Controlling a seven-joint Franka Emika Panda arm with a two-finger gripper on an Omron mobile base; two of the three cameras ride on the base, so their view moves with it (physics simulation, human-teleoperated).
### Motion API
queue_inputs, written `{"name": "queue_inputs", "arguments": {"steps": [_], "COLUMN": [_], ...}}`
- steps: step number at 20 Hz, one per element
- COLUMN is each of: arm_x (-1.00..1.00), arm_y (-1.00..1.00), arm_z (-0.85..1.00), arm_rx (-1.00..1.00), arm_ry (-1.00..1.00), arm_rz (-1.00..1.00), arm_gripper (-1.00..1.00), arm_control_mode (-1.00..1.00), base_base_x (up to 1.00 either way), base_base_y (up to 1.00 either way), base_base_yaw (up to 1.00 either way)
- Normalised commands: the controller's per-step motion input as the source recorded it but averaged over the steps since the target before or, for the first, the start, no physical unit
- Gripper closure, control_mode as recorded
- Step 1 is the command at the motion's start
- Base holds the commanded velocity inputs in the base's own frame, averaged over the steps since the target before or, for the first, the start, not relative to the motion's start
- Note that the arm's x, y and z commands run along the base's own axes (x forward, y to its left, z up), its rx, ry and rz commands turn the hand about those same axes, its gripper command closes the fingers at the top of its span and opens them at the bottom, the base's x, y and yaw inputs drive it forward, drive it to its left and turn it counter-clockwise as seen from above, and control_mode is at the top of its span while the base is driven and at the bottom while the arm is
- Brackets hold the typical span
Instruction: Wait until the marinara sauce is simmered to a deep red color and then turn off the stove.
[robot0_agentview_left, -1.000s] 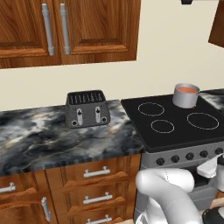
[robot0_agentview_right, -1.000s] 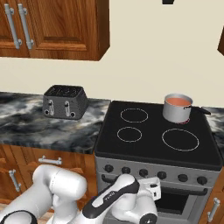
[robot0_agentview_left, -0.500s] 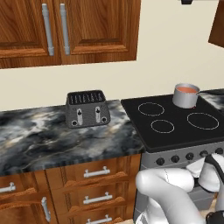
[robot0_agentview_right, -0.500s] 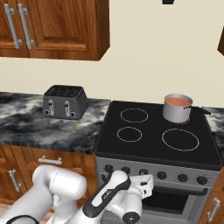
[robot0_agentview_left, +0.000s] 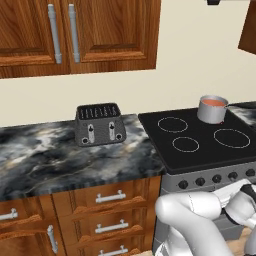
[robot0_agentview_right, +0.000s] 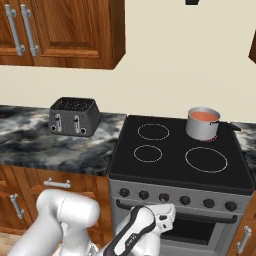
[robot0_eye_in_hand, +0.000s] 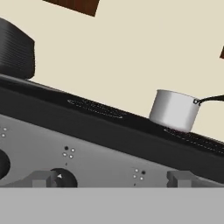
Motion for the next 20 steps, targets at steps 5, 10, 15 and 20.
{"name": "queue_inputs", "arguments": {"steps": [5,10,15,20], "arm_x": [0.01,0.10,0.17,0.23], "arm_y": [-0.22,-0.13,-0.01,0.00], "arm_z": [-0.08,-0.02,-0.08,-0.17], "arm_rx": [0.00,0.00,0.00,0.00], "arm_ry": [-0.01,0.00,0.00,0.00], "arm_rz": [0.00,0.00,0.00,0.00], "arm_gripper": [-1.00,-1.00,-1.00,-1.00], "arm_control_mode": [-1.00,-1.00,-1.00,-1.00], "base_base_x": [0.00,0.00,0.00,0.00], "base_base_y": [0.00,0.00,0.00,0.00], "base_base_yaw": [0.00,0.00,0.00,0.00]}}
